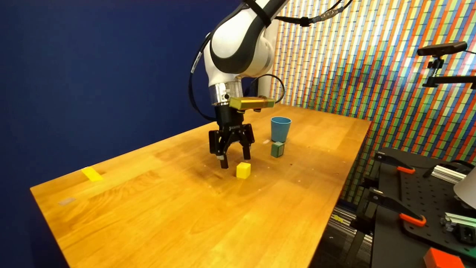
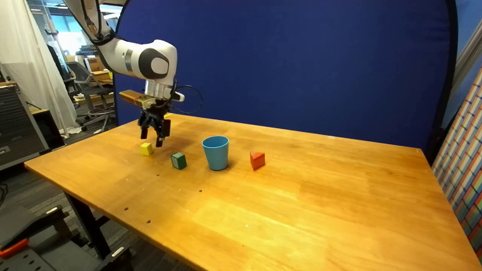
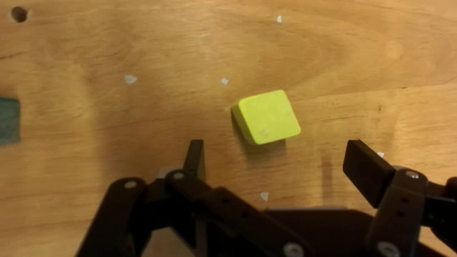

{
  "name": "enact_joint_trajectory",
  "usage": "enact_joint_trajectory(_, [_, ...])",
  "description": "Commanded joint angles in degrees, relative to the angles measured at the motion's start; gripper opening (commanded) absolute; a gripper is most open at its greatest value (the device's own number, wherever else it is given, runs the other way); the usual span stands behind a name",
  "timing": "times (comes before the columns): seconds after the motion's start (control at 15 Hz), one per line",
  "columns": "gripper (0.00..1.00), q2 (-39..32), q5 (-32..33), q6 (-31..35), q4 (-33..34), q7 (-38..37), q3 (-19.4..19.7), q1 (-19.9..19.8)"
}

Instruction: Put the yellow block in the cup

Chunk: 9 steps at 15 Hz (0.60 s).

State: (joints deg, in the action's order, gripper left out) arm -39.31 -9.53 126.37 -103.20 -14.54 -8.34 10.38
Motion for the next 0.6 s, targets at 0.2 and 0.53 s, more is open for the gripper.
enact_joint_trajectory(0.2, [0.74,2.8,-6.4,6.2,-8.7,-12.8,2.1,2.6])
enact_joint_trajectory(0.53, [0.36,7.4,-9.1,12.8,-15.5,-22.0,4.1,3.7])
